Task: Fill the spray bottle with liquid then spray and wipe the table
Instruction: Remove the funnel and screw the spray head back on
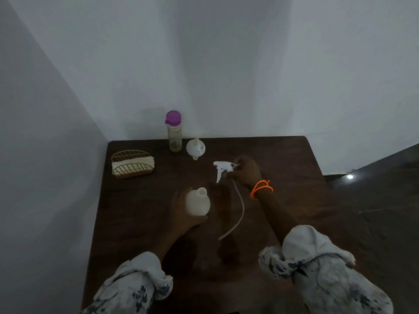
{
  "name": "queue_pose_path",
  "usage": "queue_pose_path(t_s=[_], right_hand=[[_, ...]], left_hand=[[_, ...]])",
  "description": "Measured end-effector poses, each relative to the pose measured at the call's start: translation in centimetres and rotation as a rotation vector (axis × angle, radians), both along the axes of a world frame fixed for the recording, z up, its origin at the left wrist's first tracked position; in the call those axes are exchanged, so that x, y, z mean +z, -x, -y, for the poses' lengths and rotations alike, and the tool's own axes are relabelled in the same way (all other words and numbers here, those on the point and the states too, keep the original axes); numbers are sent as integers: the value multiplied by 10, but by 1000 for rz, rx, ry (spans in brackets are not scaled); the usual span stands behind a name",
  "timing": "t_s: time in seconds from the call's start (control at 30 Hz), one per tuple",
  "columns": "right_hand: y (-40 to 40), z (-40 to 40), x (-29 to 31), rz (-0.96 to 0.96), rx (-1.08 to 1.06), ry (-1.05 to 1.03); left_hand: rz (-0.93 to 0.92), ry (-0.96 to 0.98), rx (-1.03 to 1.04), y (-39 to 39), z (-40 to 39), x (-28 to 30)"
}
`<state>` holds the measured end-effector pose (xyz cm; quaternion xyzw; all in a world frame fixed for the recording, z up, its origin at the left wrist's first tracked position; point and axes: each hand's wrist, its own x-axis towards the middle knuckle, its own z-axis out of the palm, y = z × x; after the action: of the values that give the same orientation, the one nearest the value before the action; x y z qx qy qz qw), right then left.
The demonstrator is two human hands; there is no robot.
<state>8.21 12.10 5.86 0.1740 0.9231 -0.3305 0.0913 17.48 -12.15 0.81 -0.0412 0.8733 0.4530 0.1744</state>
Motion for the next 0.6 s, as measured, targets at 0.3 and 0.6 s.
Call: queue_pose_path(t_s=[0.3,0.6], right_hand=[[22,10,172,-405,-174,318],[11,42,279,-546,-96,530]], left_hand=[[-87,77,43,-1,10,65],[-283,136,92,-5,16,109]])
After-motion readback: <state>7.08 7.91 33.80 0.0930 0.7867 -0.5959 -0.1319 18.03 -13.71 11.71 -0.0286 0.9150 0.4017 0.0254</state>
